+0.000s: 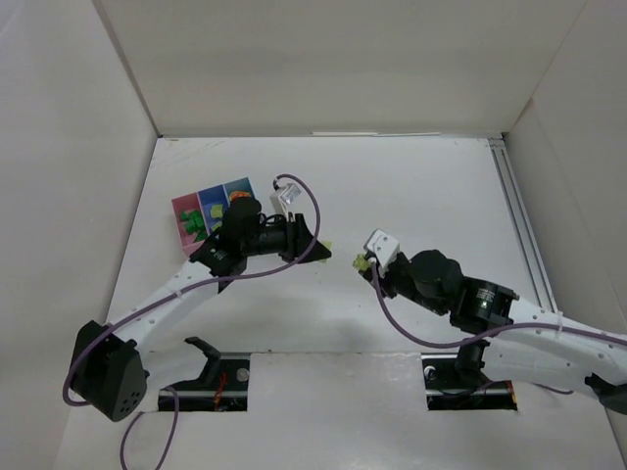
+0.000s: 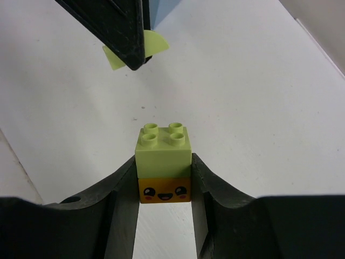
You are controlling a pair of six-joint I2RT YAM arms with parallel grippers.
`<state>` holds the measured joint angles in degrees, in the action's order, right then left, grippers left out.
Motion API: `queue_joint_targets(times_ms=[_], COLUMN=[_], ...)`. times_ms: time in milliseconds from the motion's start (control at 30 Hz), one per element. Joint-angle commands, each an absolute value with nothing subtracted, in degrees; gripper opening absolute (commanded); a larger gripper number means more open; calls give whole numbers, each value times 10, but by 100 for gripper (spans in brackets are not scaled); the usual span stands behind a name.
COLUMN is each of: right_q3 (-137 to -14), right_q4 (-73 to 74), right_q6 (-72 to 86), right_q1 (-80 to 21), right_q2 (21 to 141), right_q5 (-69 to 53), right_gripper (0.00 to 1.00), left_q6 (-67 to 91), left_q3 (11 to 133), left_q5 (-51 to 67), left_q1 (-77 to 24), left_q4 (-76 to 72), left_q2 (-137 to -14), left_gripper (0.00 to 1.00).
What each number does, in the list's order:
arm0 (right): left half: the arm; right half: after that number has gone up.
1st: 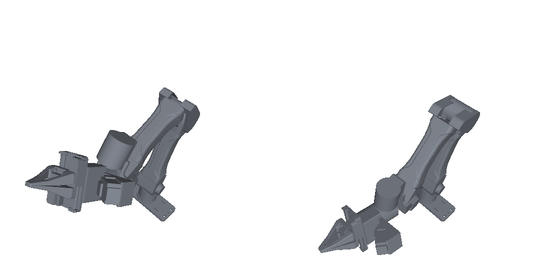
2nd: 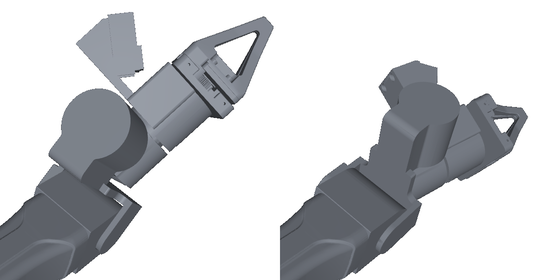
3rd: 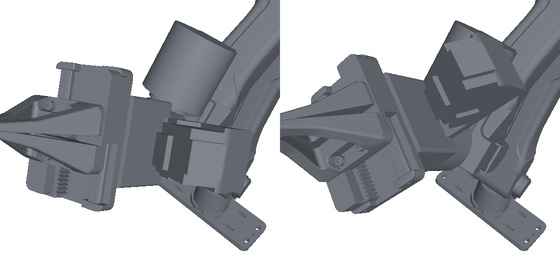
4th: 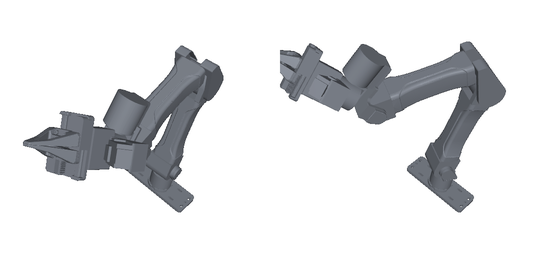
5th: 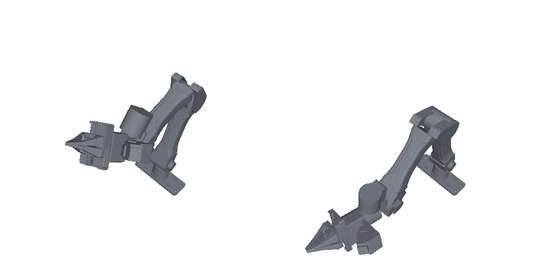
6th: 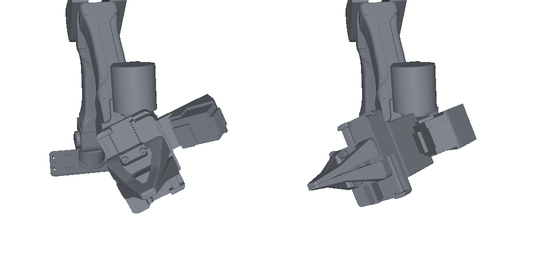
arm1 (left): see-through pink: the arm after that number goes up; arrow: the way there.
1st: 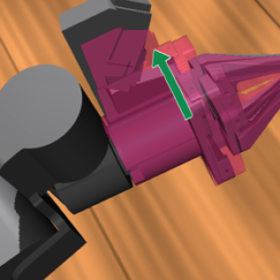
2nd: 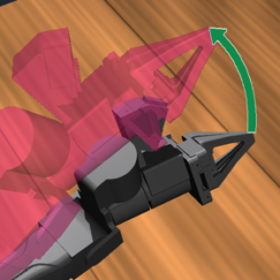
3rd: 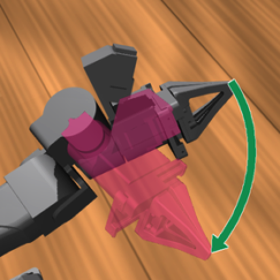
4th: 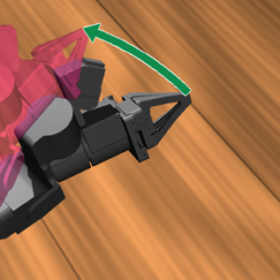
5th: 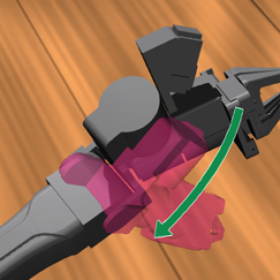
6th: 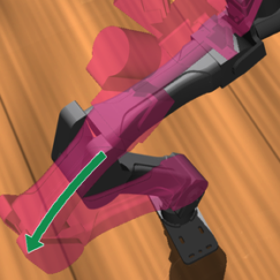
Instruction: Sort the legos into containers by color
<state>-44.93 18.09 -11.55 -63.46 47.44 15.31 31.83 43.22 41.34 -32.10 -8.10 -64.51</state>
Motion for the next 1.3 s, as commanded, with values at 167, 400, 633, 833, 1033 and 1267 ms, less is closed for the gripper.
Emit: queue_joint_targets(times_ms=[167, 400, 633, 833, 1033, 1267], right_q3=[-465, -476, -483, -483, -477, -477], right_q4=[185, 175, 175, 170, 180, 180], right_q6=[-89, -69, -42, -36, -31, -25], right_q1=[-635, -635, -584, -549, -526, -519], right_q2=[501, 556, 602, 602, 602, 602], right_q5=[189, 219, 211, 176, 171, 158], right_gripper=[0, 0, 0, 0, 0, 0], left_q6=[335, 386, 398, 392, 377, 372], left_q3=[525, 577, 643, 661, 666, 666], left_q5=[45, -103, -192, -205, -199, -199], left_q1=[-294, -157, -109, -84, -69, -69], left_q4=[96, 180, 229, 229, 223, 221], left_q2=[-627, -693, -787, -843, -875, -892], left_gripper=[9, 8, 8, 11, 14, 36])
